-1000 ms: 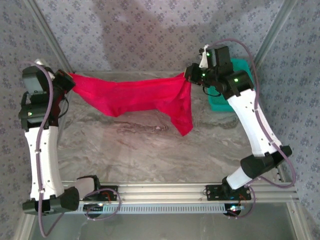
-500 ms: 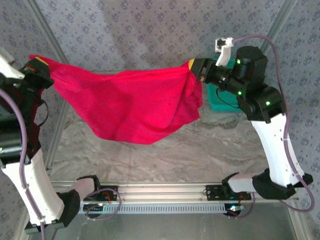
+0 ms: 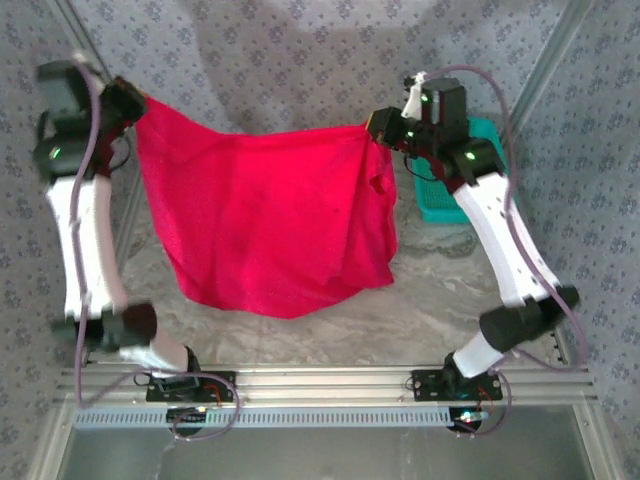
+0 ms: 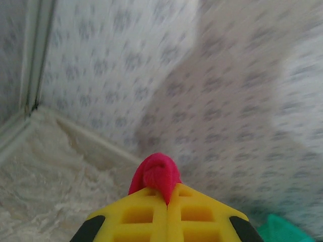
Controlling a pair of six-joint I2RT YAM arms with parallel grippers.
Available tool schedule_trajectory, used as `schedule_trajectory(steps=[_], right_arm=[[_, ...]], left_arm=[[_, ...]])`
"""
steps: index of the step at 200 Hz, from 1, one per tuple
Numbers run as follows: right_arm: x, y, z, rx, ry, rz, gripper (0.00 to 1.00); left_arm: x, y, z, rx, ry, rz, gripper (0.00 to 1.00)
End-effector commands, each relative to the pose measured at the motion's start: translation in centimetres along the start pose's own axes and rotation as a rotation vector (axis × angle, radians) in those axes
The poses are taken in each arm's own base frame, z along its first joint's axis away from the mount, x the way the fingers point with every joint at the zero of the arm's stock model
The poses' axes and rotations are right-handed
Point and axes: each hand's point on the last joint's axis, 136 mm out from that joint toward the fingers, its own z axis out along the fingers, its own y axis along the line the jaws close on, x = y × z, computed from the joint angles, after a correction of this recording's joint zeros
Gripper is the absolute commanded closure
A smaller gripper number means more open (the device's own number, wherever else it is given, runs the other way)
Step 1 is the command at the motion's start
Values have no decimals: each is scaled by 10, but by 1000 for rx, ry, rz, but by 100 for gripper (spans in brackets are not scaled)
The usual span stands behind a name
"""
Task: Fold the inside-out t-shirt
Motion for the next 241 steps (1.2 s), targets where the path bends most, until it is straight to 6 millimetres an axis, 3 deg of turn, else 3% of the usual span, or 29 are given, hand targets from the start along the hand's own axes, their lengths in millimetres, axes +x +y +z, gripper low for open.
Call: schedule_trajectory(steps=[1,11,19,31,40,73,93,115,135,157,194,241], right_arm=[[-10,-54,55,88,21,105,63],[-12,-78,77,145,59,147,42],[-10,-92,92,182,97,162,37],[-3,-105,107,228,149,160,35],[7,-111,116,252,184,148,35],[62,-137,132,333,288,83,36],[99,-153,136,370,332,57,36],[133,-186,133,486,385,18,40],[160,-212,127,568,448,5,43],[175,-233,121,619,477,-4,42],[189,-262,118,649,480,22,41],[191,-284,136,675,481,39,40]], left_arm=[[44,28,95,-70,195,-23,94],[61,43,126,-128,272,-32,70],[70,54,142,-175,312,-43,52],[81,64,153,-221,336,-55,38],[89,70,156,-244,351,-55,34],[144,82,150,-382,514,37,34],[186,72,144,-435,626,160,36],[226,56,139,-487,696,331,37],[246,46,141,-475,665,395,37],[254,46,137,-337,584,247,37],[283,82,121,-208,534,43,37],[341,148,94,-251,624,-76,38]])
